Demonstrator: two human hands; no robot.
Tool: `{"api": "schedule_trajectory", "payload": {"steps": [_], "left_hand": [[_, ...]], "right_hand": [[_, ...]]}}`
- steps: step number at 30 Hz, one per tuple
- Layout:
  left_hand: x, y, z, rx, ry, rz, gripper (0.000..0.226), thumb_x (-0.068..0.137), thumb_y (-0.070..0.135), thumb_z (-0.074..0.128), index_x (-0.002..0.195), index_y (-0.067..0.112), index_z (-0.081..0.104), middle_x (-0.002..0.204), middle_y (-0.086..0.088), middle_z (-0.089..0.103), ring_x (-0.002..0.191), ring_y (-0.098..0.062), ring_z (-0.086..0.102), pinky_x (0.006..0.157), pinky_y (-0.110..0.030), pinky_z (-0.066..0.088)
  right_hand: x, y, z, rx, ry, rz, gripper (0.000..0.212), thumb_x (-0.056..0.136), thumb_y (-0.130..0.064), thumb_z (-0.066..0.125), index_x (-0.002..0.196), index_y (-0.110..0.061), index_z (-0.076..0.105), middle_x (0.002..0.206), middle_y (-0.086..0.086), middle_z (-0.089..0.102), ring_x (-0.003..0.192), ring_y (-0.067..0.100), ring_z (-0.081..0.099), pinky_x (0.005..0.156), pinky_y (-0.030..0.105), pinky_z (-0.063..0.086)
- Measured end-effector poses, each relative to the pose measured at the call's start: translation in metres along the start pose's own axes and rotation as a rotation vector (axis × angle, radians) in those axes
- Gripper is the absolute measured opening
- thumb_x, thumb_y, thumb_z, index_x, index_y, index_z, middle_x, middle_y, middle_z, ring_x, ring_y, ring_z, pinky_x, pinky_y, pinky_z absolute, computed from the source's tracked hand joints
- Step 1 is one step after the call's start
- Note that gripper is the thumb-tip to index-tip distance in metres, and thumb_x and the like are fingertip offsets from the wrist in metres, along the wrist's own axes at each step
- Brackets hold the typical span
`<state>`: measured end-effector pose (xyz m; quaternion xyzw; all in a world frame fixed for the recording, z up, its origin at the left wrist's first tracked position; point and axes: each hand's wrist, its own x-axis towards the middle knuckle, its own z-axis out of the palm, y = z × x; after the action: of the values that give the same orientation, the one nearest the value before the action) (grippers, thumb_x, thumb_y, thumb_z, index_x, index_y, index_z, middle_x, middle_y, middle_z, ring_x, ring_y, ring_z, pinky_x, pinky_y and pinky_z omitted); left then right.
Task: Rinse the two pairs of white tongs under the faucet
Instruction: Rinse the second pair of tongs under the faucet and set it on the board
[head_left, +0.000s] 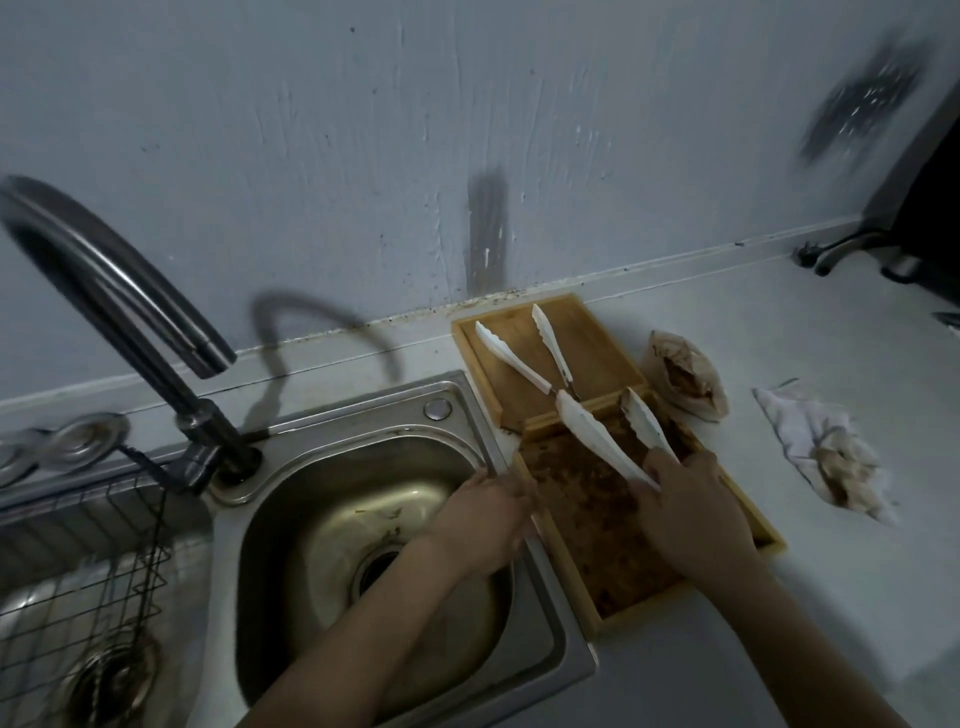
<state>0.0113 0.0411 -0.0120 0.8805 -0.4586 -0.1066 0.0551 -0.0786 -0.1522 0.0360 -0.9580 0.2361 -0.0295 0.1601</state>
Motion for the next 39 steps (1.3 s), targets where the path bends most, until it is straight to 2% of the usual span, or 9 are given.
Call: {"api": "schedule_trajectory", "payload": {"steps": [3,10,14,17,21,26,29,33,39], "left_hand": [[-0.018,-0.010,-0.022,-0.067,0.090,-0.035,0.042,0.092,0.025,0.044,0.134,0.026,0.047,0.109,-0.006,0.070,0.105,-0.024,0.061,0.100,-0.032,0.037],[-0.087,-0.055,-0.057,-0.221,0.404,-0.215,0.034,0.092,0.040,0.038,0.115,0.030,0.061,0.103,0.005,0.072,0.095,-0.015,0.065,0.082,-0.033,0.050],[-0.125,-0.077,-0.052,-0.248,0.662,-0.441,0.039,0.088,0.045,0.035,0.104,0.027,0.065,0.093,0.004,0.074,0.087,-0.016,0.067,0.073,-0.030,0.051],[-0.152,-0.095,-0.042,-0.361,0.925,-0.720,0.021,0.090,0.033,0.046,0.094,0.025,0.065,0.081,-0.001,0.073,0.076,-0.021,0.068,0.067,-0.032,0.053],[-0.172,-0.116,-0.041,-0.443,1.187,-1.008,0.008,0.090,0.022,0.054,0.095,0.016,0.055,0.086,-0.005,0.063,0.077,-0.025,0.062,0.068,-0.036,0.051],[-0.171,-0.147,-0.051,-0.515,1.074,-1.179,0.055,0.088,0.015,0.059,0.135,-0.001,0.036,0.136,-0.021,0.044,0.112,-0.026,0.053,0.096,-0.036,0.042],[-0.163,-0.161,-0.051,-0.519,1.059,-1.195,0.037,0.093,0.020,0.051,0.124,0.000,0.048,0.110,-0.023,0.063,0.099,-0.036,0.061,0.085,-0.042,0.048],[-0.161,-0.170,-0.047,-0.430,1.125,-1.229,0.026,0.097,0.022,0.044,0.100,-0.001,0.055,0.082,-0.021,0.064,0.071,-0.034,0.058,0.063,-0.034,0.040],[-0.165,-0.178,-0.037,-0.415,1.184,-1.167,0.021,0.095,0.016,0.045,0.099,0.000,0.058,0.075,-0.013,0.061,0.064,-0.025,0.055,0.061,-0.030,0.041]], "right_hand": [[0.003,-0.021,-0.014,0.129,0.033,-0.102,0.019,0.095,-0.033,0.040,0.101,-0.017,0.047,0.099,0.007,0.041,0.064,0.006,0.044,0.052,0.015,0.033],[0.015,-0.087,-0.011,0.516,0.014,-0.364,0.020,0.092,-0.039,0.044,0.097,-0.020,0.043,0.093,0.002,0.053,0.074,0.008,0.058,0.043,0.013,0.044],[0.013,-0.123,0.011,0.775,-0.084,-0.432,0.046,0.080,-0.065,0.044,0.093,-0.021,0.049,0.078,0.000,0.061,0.067,0.017,0.063,0.054,0.036,0.054],[0.015,-0.146,0.035,0.771,-0.278,-0.366,0.042,0.083,-0.065,0.037,0.065,-0.031,0.051,0.053,-0.002,0.055,0.049,0.009,0.054,0.053,0.029,0.044],[0.012,-0.161,0.054,0.771,-0.717,-0.242,0.051,0.090,-0.058,0.029,0.076,-0.018,0.057,0.044,-0.001,0.052,0.029,0.007,0.040,0.029,0.018,0.030],[0.014,-0.171,0.073,0.745,-0.836,-0.170,0.061,0.087,-0.064,0.022,0.090,-0.014,0.056,0.058,0.014,0.050,0.033,0.013,0.038,0.031,0.020,0.029],[0.015,-0.175,0.075,0.698,-0.856,-0.200,0.059,0.093,-0.055,0.019,0.088,-0.009,0.056,0.047,0.007,0.047,0.029,0.012,0.034,0.031,0.020,0.028],[0.008,-0.175,0.077,0.644,-0.777,-0.292,0.062,0.097,-0.047,0.020,0.058,-0.012,0.054,0.037,0.000,0.046,0.024,0.009,0.034,0.033,0.019,0.028],[0.006,-0.177,0.088,0.608,-0.796,-0.273,0.065,0.096,-0.047,0.020,0.073,-0.001,0.059,0.049,0.013,0.052,0.029,0.013,0.039,0.029,0.017,0.030]]}}
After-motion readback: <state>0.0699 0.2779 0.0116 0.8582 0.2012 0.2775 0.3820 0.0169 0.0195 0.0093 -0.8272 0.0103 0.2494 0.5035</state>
